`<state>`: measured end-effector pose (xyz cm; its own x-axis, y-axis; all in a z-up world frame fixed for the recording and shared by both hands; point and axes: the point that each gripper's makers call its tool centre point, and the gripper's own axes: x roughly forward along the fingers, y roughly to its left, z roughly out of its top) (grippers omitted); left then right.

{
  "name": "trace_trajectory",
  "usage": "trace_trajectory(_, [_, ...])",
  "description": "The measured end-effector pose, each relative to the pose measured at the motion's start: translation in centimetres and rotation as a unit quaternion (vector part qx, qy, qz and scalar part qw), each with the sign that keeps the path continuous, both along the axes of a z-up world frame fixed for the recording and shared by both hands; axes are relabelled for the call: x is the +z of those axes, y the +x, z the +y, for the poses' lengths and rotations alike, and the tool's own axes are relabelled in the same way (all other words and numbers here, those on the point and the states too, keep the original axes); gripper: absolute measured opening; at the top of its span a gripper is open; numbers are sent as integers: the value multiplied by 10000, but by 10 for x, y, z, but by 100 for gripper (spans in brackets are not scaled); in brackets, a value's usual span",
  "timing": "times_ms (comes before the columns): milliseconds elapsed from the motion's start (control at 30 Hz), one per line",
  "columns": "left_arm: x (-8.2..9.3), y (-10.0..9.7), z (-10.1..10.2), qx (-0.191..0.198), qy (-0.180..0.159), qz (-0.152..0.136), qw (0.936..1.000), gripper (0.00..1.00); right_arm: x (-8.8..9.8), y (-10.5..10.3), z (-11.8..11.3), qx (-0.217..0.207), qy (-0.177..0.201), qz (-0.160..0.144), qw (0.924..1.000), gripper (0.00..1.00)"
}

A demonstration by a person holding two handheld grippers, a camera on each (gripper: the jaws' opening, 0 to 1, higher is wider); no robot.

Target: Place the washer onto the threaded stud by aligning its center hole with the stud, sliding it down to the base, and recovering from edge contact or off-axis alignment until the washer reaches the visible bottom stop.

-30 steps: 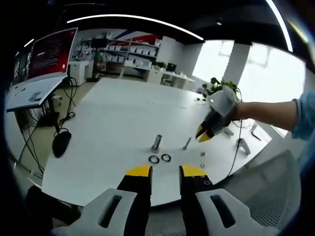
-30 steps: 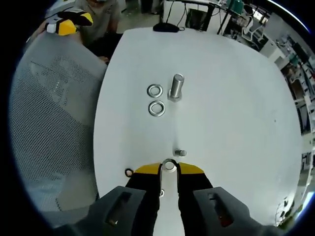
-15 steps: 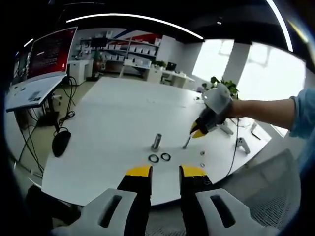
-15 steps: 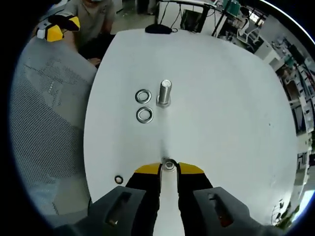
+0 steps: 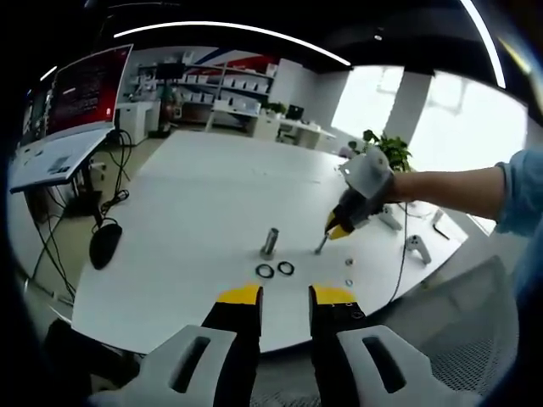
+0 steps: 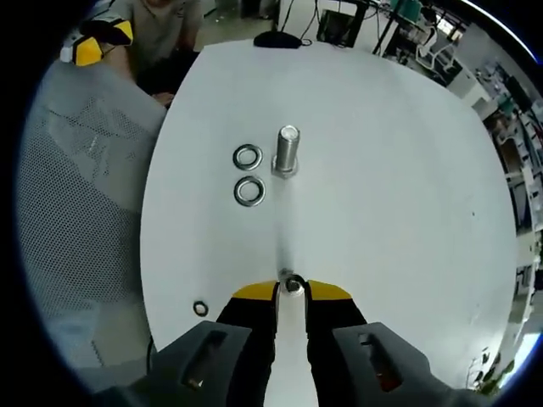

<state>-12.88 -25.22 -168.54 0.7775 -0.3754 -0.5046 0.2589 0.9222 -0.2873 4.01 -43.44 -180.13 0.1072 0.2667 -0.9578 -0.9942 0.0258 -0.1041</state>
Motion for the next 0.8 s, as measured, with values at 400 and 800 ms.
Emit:
trace_trajectory(400, [-3, -2, -1, -68, 106, 94, 9999, 17, -24, 1, 2, 82, -116, 112, 9998, 13])
trace_trajectory(800, [-6, -2, -1, -64, 118, 147, 9998, 17, -45, 3, -1, 11, -232, 282, 9993, 13])
